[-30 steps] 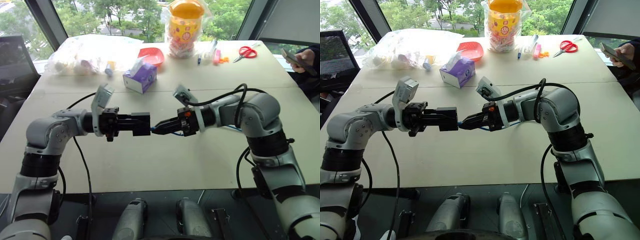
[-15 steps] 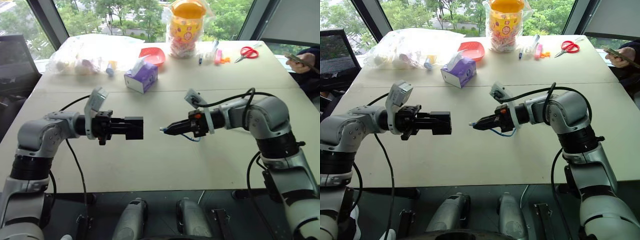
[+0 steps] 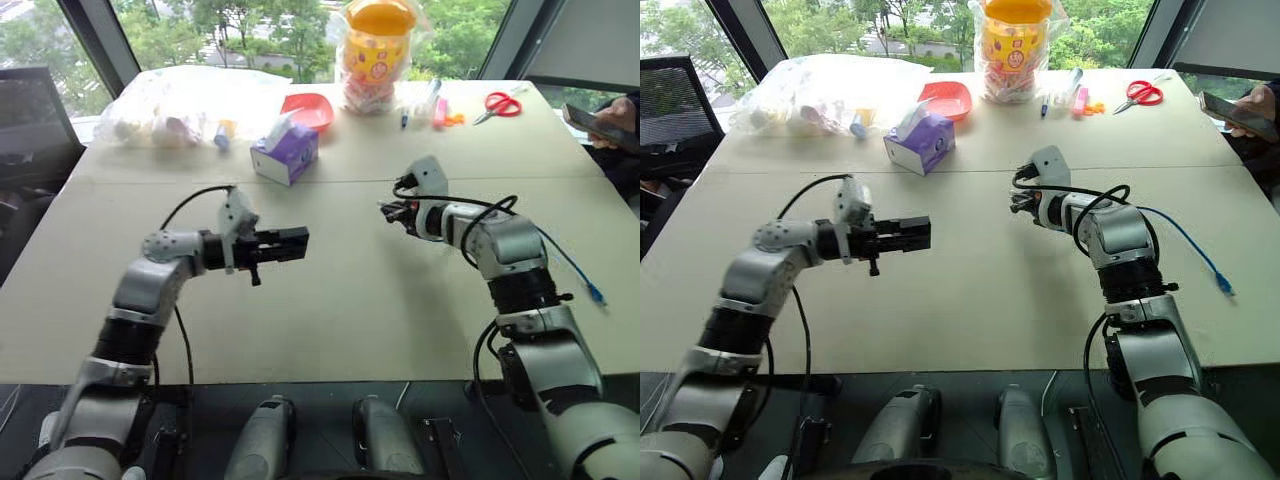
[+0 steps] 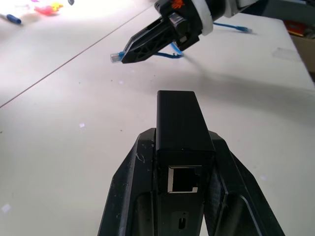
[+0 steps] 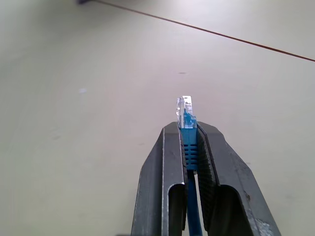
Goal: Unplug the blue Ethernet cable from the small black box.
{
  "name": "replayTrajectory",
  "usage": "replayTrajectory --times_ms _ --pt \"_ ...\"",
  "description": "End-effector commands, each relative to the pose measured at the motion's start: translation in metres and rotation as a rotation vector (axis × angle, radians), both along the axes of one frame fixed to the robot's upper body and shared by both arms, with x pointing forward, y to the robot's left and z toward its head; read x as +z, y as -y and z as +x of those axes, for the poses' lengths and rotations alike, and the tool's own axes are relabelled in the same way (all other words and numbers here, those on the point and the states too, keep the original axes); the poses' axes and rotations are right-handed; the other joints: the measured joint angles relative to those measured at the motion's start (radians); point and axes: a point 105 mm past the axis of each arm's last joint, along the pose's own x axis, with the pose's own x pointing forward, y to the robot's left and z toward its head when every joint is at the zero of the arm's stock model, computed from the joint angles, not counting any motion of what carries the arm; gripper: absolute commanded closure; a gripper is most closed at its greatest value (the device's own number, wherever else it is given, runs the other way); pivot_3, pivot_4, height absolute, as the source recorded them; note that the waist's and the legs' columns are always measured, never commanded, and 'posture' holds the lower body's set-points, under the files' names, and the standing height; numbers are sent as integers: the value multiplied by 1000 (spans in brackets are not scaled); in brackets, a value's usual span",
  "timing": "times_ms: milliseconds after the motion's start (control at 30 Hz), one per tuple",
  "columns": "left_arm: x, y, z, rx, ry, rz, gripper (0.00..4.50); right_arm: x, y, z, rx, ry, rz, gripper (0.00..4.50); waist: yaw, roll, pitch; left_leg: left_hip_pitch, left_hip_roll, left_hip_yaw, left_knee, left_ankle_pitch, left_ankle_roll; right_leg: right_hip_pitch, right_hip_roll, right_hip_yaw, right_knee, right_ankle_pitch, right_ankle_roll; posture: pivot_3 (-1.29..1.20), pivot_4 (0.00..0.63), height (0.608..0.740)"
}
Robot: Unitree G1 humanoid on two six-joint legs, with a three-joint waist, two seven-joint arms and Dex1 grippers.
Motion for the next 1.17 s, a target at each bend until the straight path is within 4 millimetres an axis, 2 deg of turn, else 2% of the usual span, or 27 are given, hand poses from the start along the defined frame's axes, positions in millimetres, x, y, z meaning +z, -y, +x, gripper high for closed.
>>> replayTrajectory --times_ms 33,200,367,433,533,600,633,800,933,1033,1167 --pt "2 6 17 85 116 0 3971 27 4 9 -93 100 58 3302 2 0 0 -4 0 1 0 0 0 -6 0 0 2 0 0 0 150 740" --pt "-16 16 37 179 117 -12 3971 48 0 1 -141 132 183 773 1 0 0 -8 1 2 0 1 -1 -10 2 0 3 0 0 0 150 740" --pt "-33 15 43 225 113 2 3971 67 -1 -19 -139 144 301 773 -1 1 0 -8 1 2 1 1 0 -9 2 -1 4 1 1 0 150 740" --pt "-38 15 43 227 114 12 3971 69 -1 -24 -139 143 306 773 0 1 -1 -7 1 2 2 0 0 -8 2 -1 4 1 1 0 150 740" --pt "-60 6 41 242 69 46 3971 60 -2 -41 -137 122 303 773 -1 1 -1 -6 1 1 5 0 1 -6 3 -1 6 1 1 0 150 740" --pt "-73 -3 39 260 36 65 2887 49 -4 -54 -117 91 283 709 -7 2 -2 -3 1 2 5 0 2 -3 2 -1 6 1 1 0 150 740" --pt "-76 -7 39 265 29 72 2529 45 -6 -60 -101 77 277 709 -15 2 -2 -1 1 1 5 0 2 -1 3 -1 6 1 1 0 150 740" --pt "-74 -28 37 294 3 63 51 32 -13 -86 3 14 220 709 -30 3 -3 5 3 2 5 -1 2 3 4 0 6 1 1 0 150 740" --pt "-65 -44 31 288 -10 59 51 26 -12 -99 62 -14 175 709 -46 3 -3 9 4 0 4 -1 3 8 6 0 6 0 1 0 150 740" --pt "-55 -63 18 266 -18 84 51 24 -6 -112 113 -28 125 709 -48 3 -3 9 5 0 3 -1 3 8 6 0 6 0 1 0 150 740" --pt "-32 -79 4 223 -46 90 51 27 -3 -120 180 -32 98 709 -44 3 -2 8 5 0 3 -1 3 8 5 0 4 0 0 0 150 740"
